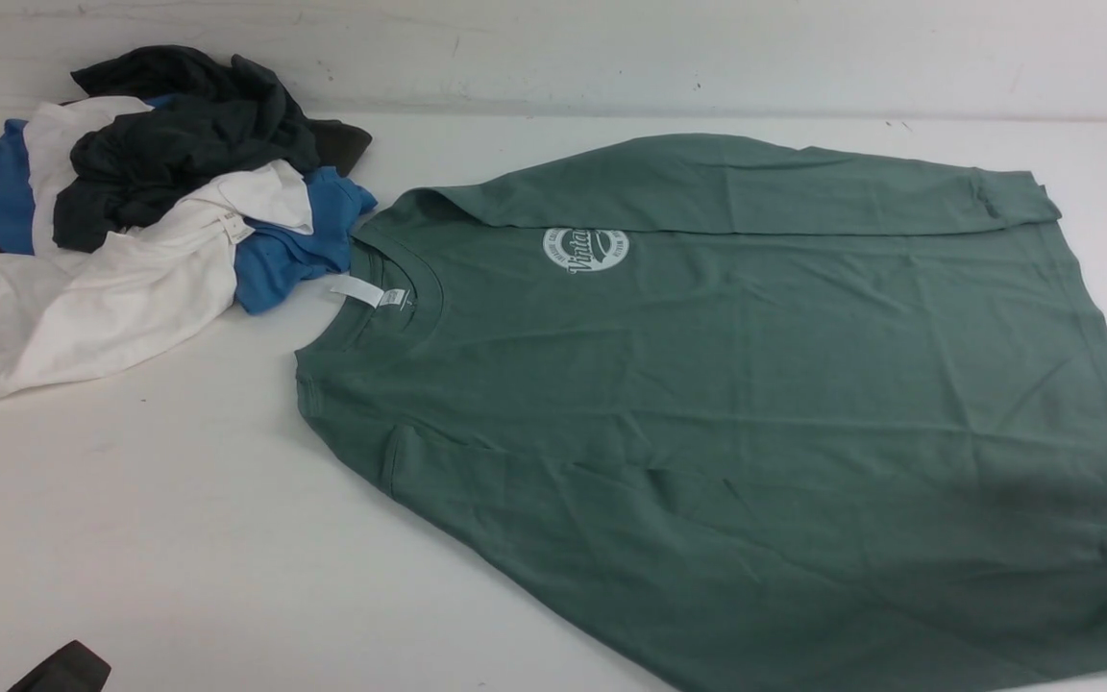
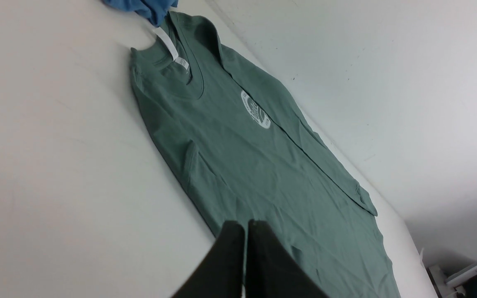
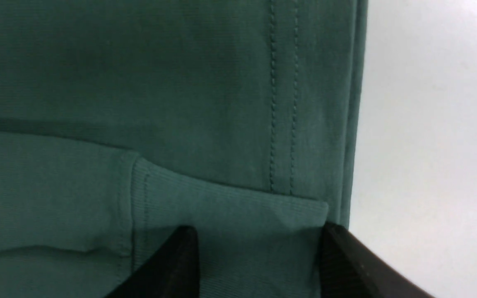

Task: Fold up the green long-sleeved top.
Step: Hold the cuff closest to the cuff with your right arm, then drag the cuff with your right arm and place it in the center of the right edge of the fabric

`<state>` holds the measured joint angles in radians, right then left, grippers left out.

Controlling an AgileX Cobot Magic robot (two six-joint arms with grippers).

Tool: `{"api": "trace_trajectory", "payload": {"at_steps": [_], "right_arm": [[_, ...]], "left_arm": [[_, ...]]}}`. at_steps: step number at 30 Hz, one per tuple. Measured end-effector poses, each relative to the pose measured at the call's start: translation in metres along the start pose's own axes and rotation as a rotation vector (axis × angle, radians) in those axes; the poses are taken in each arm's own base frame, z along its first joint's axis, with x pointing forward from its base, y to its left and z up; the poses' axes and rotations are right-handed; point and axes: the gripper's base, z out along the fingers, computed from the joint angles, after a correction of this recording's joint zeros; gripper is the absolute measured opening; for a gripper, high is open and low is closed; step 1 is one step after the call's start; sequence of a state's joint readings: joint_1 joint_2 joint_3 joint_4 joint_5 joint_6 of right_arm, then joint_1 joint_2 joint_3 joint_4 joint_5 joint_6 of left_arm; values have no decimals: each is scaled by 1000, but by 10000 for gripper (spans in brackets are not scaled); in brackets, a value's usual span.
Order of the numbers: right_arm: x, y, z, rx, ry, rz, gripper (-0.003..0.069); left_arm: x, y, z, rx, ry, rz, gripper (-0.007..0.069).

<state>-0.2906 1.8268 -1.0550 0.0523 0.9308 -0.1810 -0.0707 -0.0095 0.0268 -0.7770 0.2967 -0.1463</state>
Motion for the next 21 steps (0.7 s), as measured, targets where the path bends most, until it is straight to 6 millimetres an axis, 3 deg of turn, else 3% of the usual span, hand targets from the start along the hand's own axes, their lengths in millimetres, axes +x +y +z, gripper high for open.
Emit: {"api": "trace_trajectory", "payload": {"at_steps": [4,6,8,11,15,19,20,21], "right_arm": [[-1,0,-1,0,-5,0,288],[-3,0,-3,-2,-8,2,211],[-6,0,-6,-5,-11,4,82],[-13,-1,-16,-8,-19,5,10],[-30,-2,-45,-13,-69,8,-2],[-55,1,-96,6,-224,-13,-3],[-56,2,-98,7,-234,-14,-3],[-67,5,-117,15,-304,-30,-3]], "left_arm": [[0,0,0,0,0,0,-1],[0,0,0,0,0,0,-1],[0,0,0,0,0,1,-1],[0,0,0,0,0,1,-1],[0,0,0,0,-1,1,-1],[0,0,0,0,-2,1,-1],[0,0,0,0,-2,1,-1],[-1,0,0,1,-6,1,-1]]}}
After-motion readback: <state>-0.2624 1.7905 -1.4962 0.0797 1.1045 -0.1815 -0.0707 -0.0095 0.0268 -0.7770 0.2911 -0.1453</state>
